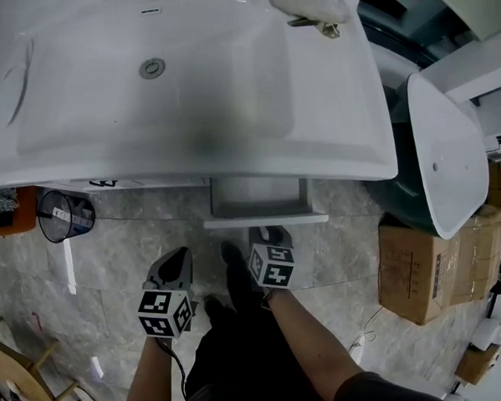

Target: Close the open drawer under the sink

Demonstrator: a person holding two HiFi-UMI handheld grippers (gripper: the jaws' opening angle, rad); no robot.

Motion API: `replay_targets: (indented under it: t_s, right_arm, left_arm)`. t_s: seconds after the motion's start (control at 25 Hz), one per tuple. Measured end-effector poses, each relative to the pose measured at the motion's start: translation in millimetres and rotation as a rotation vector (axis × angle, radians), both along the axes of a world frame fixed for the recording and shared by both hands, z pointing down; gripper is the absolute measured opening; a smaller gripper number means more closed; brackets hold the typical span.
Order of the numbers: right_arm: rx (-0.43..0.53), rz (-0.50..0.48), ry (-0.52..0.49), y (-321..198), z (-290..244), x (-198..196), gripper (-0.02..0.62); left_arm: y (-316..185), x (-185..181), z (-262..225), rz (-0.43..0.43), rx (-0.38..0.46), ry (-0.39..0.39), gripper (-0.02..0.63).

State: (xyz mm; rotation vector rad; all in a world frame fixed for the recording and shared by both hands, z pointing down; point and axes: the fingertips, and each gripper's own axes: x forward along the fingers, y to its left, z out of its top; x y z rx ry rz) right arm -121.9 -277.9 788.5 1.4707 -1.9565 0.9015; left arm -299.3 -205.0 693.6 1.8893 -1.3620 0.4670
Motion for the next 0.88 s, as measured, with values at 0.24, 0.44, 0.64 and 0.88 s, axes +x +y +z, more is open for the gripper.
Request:
replay_targets:
  t_s: [0.24,0.44,0.64,0.88]
  right_arm:
    - [-0.005,-0.012,-0.019,-17,1,-3,0.137]
    - [0.001,-0.019,-0.028,-48,-1,-7,0.138]
    - [-0.009,-0.026,-0.036,-77,-3,-10,0.138]
    - [0.005,-0.026,-0.033,-101,-4,-13,0.138]
  left_arm:
    - [-19,-5,0,-0.028,-0.005,-0.003,0.015]
    - [-39,-7,0,-0.045,0.000,0.000,0.015]
    - [-62,-5,-2,-0.067,0.008,0.007,0.015]
    - [-77,-5,-1,-0.076,0.007,0.015,0.015]
